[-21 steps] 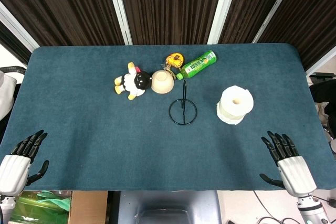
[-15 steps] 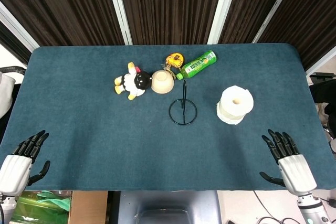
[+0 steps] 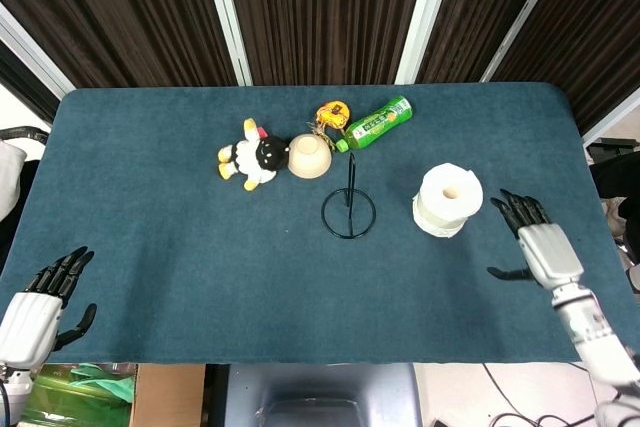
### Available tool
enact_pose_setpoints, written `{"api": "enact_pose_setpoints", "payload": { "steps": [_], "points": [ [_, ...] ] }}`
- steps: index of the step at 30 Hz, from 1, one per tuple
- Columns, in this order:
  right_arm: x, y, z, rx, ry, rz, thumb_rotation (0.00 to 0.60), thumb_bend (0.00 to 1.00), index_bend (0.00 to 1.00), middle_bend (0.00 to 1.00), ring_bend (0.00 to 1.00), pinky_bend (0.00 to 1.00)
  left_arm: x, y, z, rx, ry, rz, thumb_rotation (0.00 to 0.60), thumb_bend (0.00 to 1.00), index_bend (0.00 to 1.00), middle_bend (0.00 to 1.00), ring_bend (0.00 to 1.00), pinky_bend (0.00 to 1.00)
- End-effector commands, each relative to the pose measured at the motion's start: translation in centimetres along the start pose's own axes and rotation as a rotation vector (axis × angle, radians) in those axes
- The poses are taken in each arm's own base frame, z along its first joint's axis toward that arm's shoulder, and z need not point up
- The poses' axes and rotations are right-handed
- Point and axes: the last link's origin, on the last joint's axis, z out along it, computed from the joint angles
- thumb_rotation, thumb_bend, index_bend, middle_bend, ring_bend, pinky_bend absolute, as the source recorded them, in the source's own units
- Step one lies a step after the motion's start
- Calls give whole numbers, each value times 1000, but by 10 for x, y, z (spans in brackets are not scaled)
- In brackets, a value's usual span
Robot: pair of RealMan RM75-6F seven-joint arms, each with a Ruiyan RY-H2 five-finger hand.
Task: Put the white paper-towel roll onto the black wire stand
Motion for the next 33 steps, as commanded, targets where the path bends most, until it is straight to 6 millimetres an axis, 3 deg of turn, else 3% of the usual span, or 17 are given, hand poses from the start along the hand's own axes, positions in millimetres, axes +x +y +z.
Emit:
{"api": "enact_pose_setpoints", "payload": {
  "steps": [1, 16, 33],
  "points": [
    [28, -3, 57, -57, -119, 36, 600, 59, 0, 0, 0, 0, -1, 0, 1, 6, 0, 4, 600, 435, 0, 70, 127, 254],
    [22, -16, 114, -113, -201, -30, 600, 54, 0, 0, 0, 0, -3, -3, 6, 28, -3, 10, 600, 434, 0, 74, 129, 256],
    [10, -34, 145, -141, -324, 15, 600, 63, 2, 0, 0, 0, 0, -6, 8, 40, 10, 4, 600, 434, 0, 73, 130, 259]
  ]
}}
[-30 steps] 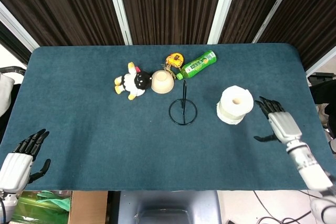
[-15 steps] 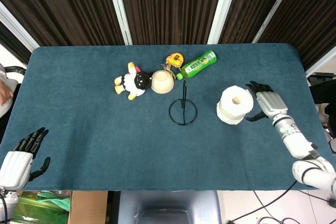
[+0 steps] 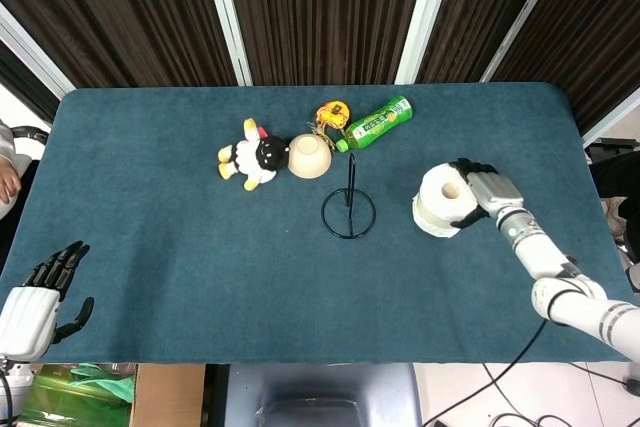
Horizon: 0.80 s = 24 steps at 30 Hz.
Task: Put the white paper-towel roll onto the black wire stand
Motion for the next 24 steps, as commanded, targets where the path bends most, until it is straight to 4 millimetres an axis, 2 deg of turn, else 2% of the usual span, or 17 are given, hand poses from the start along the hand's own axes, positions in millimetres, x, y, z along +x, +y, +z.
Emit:
{"api": "enact_pose_setpoints", "payload": {
  "steps": [1, 2, 4, 7, 10, 14, 17, 24],
  "points": [
    [-2, -2, 4, -2, 0, -1, 600, 64, 57, 32, 5, 4, 1, -1, 0, 1, 2, -2, 600, 434, 0, 73, 130, 259],
    [-2, -3, 5, -3, 8, -3, 600, 66, 102, 62, 25, 20, 1, -1, 0, 0, 2, -3, 600, 434, 0, 73, 130, 259],
    [-3, -2, 5, -8, 29, 0, 600, 110, 411, 307, 259, 218, 1, -1, 0, -3, 3, -5, 600, 434, 0, 73, 132, 260],
    [-2, -1, 6, -17, 77, 6, 600, 191, 719, 578, 581, 467, 2, -1, -1, -6, 6, -8, 600, 434, 0, 73, 132, 260],
    [1, -2, 5, -18, 137, 24, 600, 230, 854, 687, 693, 511, 3, -1, -1, -7, 6, -11, 600, 434, 0, 73, 134, 260],
    [12, -6, -3, 9, 196, 69, 600, 236, 882, 709, 715, 517, 3, -2, -2, -10, 5, -12, 600, 435, 0, 73, 140, 261],
    [30, -11, -20, 54, 268, 91, 600, 236, 881, 709, 715, 516, 3, -2, -3, -12, 4, -13, 600, 435, 0, 73, 140, 261],
    [91, -42, -90, 227, 422, 171, 600, 236, 867, 709, 716, 515, 1, 2, -3, -23, 2, -16, 600, 436, 0, 73, 141, 261]
  ]
}}
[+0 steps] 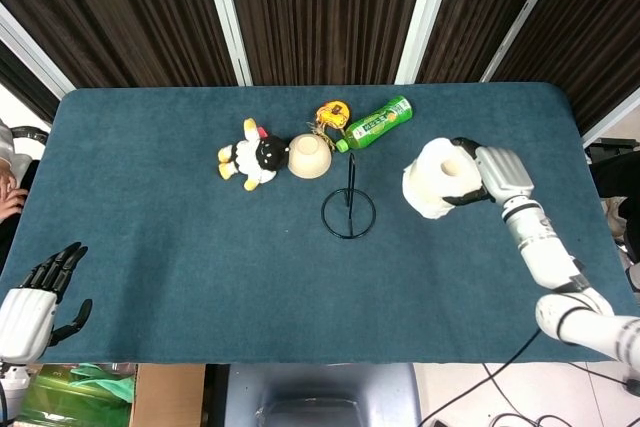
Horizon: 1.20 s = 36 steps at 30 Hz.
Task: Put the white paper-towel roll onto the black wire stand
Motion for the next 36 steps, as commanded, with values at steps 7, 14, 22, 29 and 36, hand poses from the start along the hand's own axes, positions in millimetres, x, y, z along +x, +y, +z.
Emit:
{"api": "enact_pose_setpoints", "payload": {
  "steps": [7, 14, 22, 29, 36],
  "points": [
    [100, -79, -57, 206, 220, 59, 600, 236, 855, 709, 715, 515, -1, 3, 0, -10, -4, -4, 600, 435, 0, 73, 140, 261],
    [103, -121, -47, 226, 210, 52, 600, 236, 851, 709, 715, 515, 1, 1, 0, -7, 0, -9, 600, 437, 0, 73, 140, 261],
    [75, -135, -26, 168, 164, 10, 600, 236, 842, 709, 713, 510, 3, 1, -1, -17, 0, -18, 600, 436, 0, 73, 140, 261],
    [56, -144, -17, 181, 140, 30, 600, 236, 833, 709, 713, 510, 2, 0, -1, -12, -8, -28, 600, 436, 0, 73, 140, 261],
    [48, -146, -15, 174, 114, 25, 600, 236, 811, 709, 711, 510, 3, 1, -1, -18, -8, -31, 600, 435, 0, 73, 141, 261]
  ]
}}
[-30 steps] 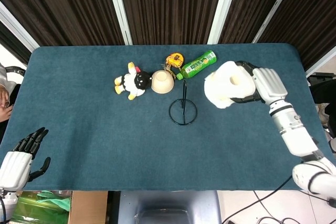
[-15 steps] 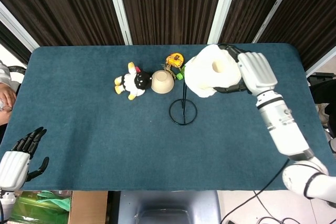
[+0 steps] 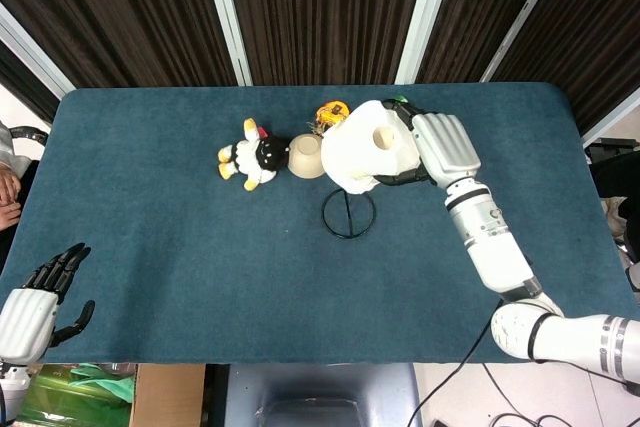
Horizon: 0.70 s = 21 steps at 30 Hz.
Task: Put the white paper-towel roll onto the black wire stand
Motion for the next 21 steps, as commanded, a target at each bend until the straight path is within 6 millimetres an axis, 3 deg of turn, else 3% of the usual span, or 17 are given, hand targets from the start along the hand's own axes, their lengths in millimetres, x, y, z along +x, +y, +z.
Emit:
{"api": "enact_pose_setpoints", "payload": {
  "steps": [1, 11, 21],
  "points": [
    [-6, -3, 0, -2, -24, -8, 600, 236, 810, 709, 710, 510, 2, 0, -2, 0, 8, -2, 600, 436, 0, 73, 141, 261],
    [17, -7, -13, 6, 26, 10, 600, 236, 810, 709, 710, 510, 2, -1, -2, -3, 9, -5, 600, 436, 0, 73, 140, 261],
    [12, -15, -9, -9, -3, -54, 600, 236, 805, 709, 706, 510, 0, 0, -1, -9, 4, 1, 600, 436, 0, 73, 140, 261]
  ]
}}
